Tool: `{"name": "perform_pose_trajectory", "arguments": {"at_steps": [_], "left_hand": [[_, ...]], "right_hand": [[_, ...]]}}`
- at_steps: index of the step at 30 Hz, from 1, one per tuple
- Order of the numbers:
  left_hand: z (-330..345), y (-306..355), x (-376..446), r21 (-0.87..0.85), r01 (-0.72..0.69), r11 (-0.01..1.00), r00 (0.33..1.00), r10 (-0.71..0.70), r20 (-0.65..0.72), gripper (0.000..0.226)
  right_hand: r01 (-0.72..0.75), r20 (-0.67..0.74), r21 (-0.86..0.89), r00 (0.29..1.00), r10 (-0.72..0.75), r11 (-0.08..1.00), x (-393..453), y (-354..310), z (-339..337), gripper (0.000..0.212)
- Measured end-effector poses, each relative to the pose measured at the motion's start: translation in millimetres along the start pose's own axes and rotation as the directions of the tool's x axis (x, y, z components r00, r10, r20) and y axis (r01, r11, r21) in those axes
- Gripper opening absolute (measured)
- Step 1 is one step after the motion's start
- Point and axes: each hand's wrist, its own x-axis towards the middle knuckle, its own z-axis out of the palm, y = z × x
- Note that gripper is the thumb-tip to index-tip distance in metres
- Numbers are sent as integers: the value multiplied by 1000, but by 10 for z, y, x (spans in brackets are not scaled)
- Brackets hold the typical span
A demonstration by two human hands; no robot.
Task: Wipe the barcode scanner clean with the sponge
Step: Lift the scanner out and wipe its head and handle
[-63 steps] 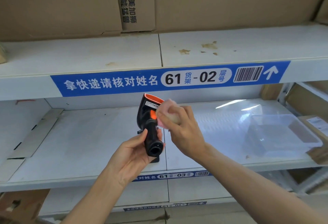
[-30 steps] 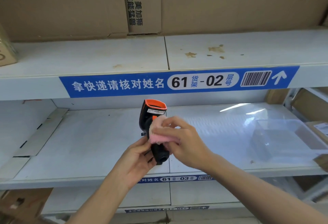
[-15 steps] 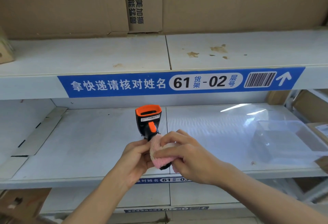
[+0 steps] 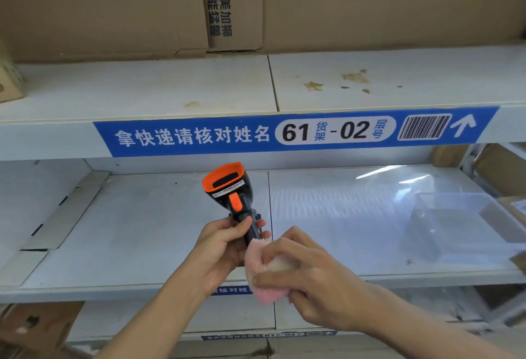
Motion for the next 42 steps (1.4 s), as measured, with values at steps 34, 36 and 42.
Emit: {"name": "perform_pose_trajectory", "arguments": {"at_steps": [34, 36, 42], "left_hand": [[-7, 129, -1, -94, 57, 994, 994, -47, 102, 29], [18, 103, -11, -80, 42, 996, 988, -30, 149, 34], [2, 50, -13, -23, 21, 1000, 992, -18, 121, 42]], "right_hand": [[-6, -440, -124, 896, -50, 992, 60, 166, 189, 44], [-80, -508, -111, 861, 12, 991, 211, 240, 96, 40], [-134, -131, 136, 980, 151, 982, 183, 259, 95, 53]]}}
